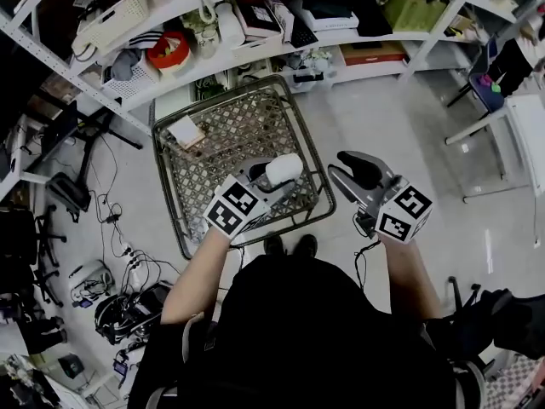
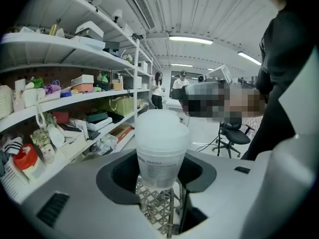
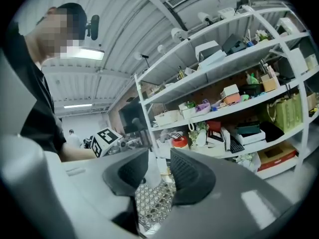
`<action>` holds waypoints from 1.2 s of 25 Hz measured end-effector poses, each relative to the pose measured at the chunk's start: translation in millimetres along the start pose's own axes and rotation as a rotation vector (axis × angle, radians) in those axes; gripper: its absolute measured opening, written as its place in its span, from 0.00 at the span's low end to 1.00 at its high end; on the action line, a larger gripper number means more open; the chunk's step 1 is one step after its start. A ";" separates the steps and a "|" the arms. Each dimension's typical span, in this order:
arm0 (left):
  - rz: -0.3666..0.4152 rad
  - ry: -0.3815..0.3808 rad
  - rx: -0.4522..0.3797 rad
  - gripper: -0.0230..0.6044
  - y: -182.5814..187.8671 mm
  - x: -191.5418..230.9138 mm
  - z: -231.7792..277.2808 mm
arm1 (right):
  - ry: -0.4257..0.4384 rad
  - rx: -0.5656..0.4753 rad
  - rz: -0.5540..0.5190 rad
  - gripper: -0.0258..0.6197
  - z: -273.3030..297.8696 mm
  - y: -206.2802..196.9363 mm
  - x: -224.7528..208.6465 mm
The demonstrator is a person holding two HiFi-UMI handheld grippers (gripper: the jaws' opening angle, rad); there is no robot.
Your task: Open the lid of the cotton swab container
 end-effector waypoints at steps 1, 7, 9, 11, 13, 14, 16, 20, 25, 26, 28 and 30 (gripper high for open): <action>0.005 -0.020 0.001 0.36 2.6 -4.0 2.3 | 0.016 0.000 -0.014 0.27 -0.8 -0.2 1.3; 0.075 -0.138 -0.002 0.36 26.4 -32.1 3.8 | 0.136 0.040 -0.099 0.42 5.3 -4.2 23.3; 0.099 -0.175 -0.005 0.36 32.9 -39.7 3.0 | 0.176 0.049 -0.130 0.46 9.9 -4.2 34.3; 0.120 -0.204 0.001 0.36 36.0 -47.7 1.6 | 0.212 0.048 -0.138 0.47 11.8 -4.6 44.6; 0.139 -0.228 0.003 0.36 38.3 -55.0 -0.2 | 0.244 0.051 -0.144 0.47 12.0 -5.1 53.2; 0.149 -0.239 0.003 0.36 39.4 -58.1 -1.2 | 0.260 0.054 -0.147 0.47 12.1 -5.0 57.1; 0.175 -0.267 0.006 0.36 41.1 -64.9 -3.1 | 0.297 0.066 -0.159 0.47 12.8 -5.5 65.5; 0.231 -0.346 0.018 0.36 40.8 -80.2 -6.6 | 0.359 0.122 -0.239 0.47 17.0 -13.4 83.0; 0.241 -0.403 0.030 0.36 36.2 -87.5 -11.3 | 0.365 0.159 -0.304 0.47 23.5 -20.6 94.4; 0.237 -0.412 0.030 0.36 35.9 -87.7 -12.0 | 0.365 0.159 -0.307 0.46 23.4 -20.7 95.5; 0.228 -0.432 0.028 0.36 36.0 -88.1 -13.5 | 0.370 0.154 -0.311 0.42 23.1 -20.2 97.7; 0.227 -0.445 0.032 0.36 35.9 -88.2 -14.7 | 0.367 0.154 -0.313 0.42 23.2 -20.0 99.0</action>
Point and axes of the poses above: the fingertips, and each gripper's own axes: z forward along the fingers, x to its left, y out of its top, the point moved 1 cm from there along -z, backward along the fingers, and after that the axes turned 3 degrees about -x, right-handed, at the moved point
